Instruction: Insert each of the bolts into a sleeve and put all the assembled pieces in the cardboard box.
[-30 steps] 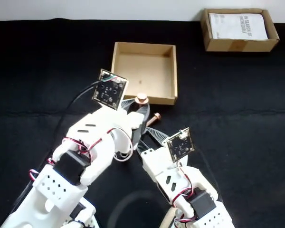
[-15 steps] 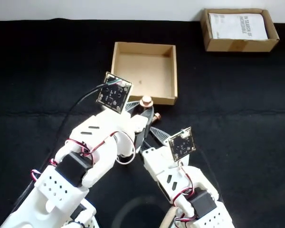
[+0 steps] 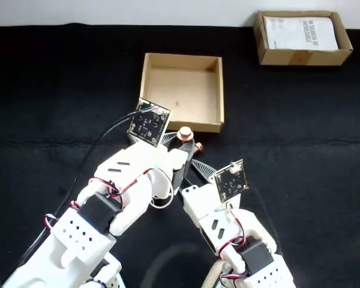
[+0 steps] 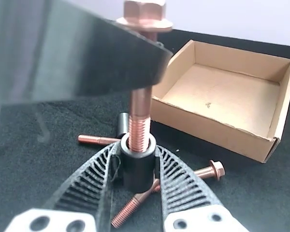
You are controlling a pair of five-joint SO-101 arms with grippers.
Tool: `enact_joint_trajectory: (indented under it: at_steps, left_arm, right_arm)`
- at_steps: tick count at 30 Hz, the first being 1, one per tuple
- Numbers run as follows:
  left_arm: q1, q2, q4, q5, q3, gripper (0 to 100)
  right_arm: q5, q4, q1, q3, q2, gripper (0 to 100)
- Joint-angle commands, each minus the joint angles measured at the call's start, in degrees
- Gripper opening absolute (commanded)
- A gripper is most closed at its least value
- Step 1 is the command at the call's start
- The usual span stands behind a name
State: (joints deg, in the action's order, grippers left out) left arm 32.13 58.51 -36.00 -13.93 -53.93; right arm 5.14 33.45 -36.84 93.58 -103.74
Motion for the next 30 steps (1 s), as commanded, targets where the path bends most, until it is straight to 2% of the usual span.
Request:
enact_joint_trajectory:
  at_steps: [1, 7, 17, 19, 22, 24, 30]
  left_arm:
    - [0.04, 0.13, 0.97, 0.53, 0.4, 1]
    - [0.4, 0.48, 0.35, 0.53, -2.15, 1]
    - [0.48, 0.48, -7.74, 0.79, -1.45, 2]
    - [0.48, 0.48, -10.11, 2.29, -0.22, 7]
    - [0.13, 0.48, -15.03, 0.79, 3.03, 20]
    - [0.13, 0.48, -18.64, 0.26, 5.58, 24]
    - [0.04, 0.48, -28.22, 0.53, 12.44, 23]
  right_arm:
    - [-0.53, -0.92, 0.57, -0.92, -0.57, 0.8]
    - [-0.62, -0.92, 0.75, -0.66, -0.57, 0.8]
    - [-0.62, -0.92, 0.75, -0.92, -0.57, 0.8]
    - [-0.62, -0.92, 0.75, -0.92, -0.57, 0.8]
    - [-0.62, -0.92, 0.75, -0.92, -0.57, 0.8]
    - [-0.7, -0.92, 0.75, -0.92, -0.57, 0.8]
    - [-0.7, -0.92, 0.75, -0.92, -0.57, 0.8]
